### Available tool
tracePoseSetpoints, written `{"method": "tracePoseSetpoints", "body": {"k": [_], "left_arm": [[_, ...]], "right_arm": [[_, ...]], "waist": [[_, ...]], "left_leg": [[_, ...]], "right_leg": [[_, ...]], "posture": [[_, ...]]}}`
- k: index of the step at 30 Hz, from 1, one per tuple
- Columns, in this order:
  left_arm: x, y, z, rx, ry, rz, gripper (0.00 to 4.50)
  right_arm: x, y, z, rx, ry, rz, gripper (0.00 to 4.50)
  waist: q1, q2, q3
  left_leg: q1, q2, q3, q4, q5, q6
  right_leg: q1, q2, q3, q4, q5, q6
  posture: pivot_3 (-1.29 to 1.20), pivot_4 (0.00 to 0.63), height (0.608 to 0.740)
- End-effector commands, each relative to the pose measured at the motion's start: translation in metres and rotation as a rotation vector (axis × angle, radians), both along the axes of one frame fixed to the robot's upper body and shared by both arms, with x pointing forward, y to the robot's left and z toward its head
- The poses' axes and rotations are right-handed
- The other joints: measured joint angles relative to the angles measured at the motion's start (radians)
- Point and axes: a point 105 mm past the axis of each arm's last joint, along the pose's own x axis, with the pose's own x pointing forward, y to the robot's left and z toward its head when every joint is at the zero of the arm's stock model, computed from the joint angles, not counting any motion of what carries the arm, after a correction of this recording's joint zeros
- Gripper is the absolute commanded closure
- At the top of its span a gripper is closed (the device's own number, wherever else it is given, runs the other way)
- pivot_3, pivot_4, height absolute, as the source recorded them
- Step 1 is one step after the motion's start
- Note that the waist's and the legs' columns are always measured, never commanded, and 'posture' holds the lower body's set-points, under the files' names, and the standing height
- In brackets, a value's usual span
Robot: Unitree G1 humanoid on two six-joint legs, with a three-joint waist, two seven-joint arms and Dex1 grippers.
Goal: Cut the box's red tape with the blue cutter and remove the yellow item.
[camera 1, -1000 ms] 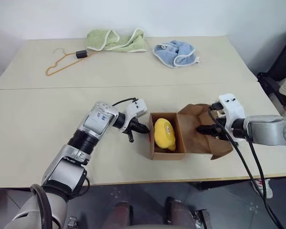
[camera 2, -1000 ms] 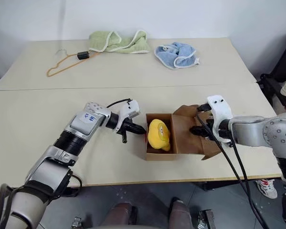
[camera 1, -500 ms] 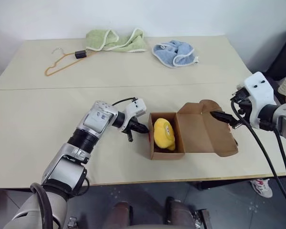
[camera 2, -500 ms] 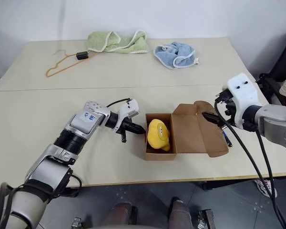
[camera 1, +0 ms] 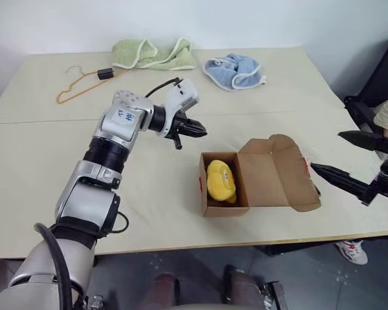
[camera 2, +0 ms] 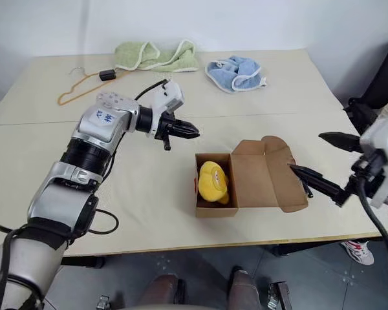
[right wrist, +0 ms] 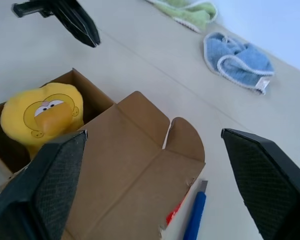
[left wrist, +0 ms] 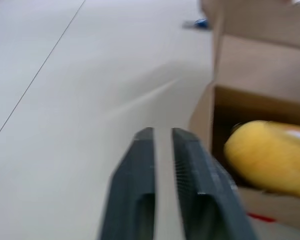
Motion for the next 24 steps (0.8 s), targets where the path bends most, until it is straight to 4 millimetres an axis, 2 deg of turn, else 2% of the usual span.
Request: {"method": "tracePoseSetpoints", "body": {"k": [1, 6, 10, 14, 19, 23, 24], "left_arm": [[-0.022, -0.034, 0.030, -0.032, -0.054, -0.179, 2.73], [-0.048, -0.051, 0.016, 0.091, -0.028, -0.350, 1.20], [-0.054, -0.046, -0.018, 0.307, -0.101, -0.404, 0.01], [-0.074, -0.046, -0.039, 0.378, -0.093, -0.506, 0.01], [-0.075, -0.044, -0.056, 0.444, -0.109, -0.512, 0.01], [-0.069, -0.041, -0.075, 0.543, -0.153, -0.524, 0.01], [-0.068, -0.042, -0.076, 0.538, -0.156, -0.523, 0.20]], "right_arm": [[-0.016, 0.008, 0.004, -0.030, -0.038, 0.078, 0.00], [-0.035, 0.004, -0.016, -0.047, 0.033, 0.122, 0.00], [-0.044, -0.002, -0.025, -0.036, 0.023, 0.068, 0.00], [-0.048, 0.003, -0.022, -0.007, -0.026, 0.043, 0.00], [-0.054, 0.007, -0.023, 0.020, -0.033, 0.048, 0.00], [-0.055, 0.001, -0.025, 0.029, -0.038, 0.032, 0.00], [-0.055, 0.000, -0.025, 0.029, -0.039, 0.030, 0.00]], "waist": [[0.006, 0.000, 0.000], [0.004, 0.000, 0.000], [0.002, 0.001, 0.000], [-0.003, 0.002, -0.001], [0.005, 0.002, -0.001], [0.006, 0.002, -0.001], [0.006, 0.002, -0.001]], "left_leg": [[0.000, 0.000, 0.000, 0.000, 0.000, 0.000], [0.000, 0.000, 0.000, 0.000, 0.000, 0.000], [0.000, 0.000, 0.001, 0.000, 0.000, 0.000], [0.002, 0.000, 0.003, 0.000, 0.000, 0.000], [0.002, 0.000, 0.002, 0.001, 0.000, 0.000], [0.002, 0.000, 0.002, 0.001, 0.000, 0.000], [0.002, 0.000, 0.002, 0.001, 0.000, 0.000]], "right_leg": [[0.000, 0.000, 0.000, 0.000, 0.000, 0.000], [0.000, 0.000, 0.001, 0.000, 0.000, 0.001], [0.000, 0.000, 0.001, 0.000, 0.000, 0.001], [0.000, 0.000, 0.003, 0.000, 0.001, 0.000], [0.000, 0.000, 0.003, 0.000, 0.002, -0.001], [0.000, 0.000, 0.003, 0.000, 0.002, -0.001], [0.000, 0.000, 0.003, 0.000, 0.002, -0.001]], "posture": [[0.00, 0.150, 0.740], [0.00, 0.150, 0.740], [0.00, 0.150, 0.740], [0.00, 0.150, 0.740], [0.00, 0.150, 0.740], [0.00, 0.150, 0.740], [0.00, 0.150, 0.740]]}}
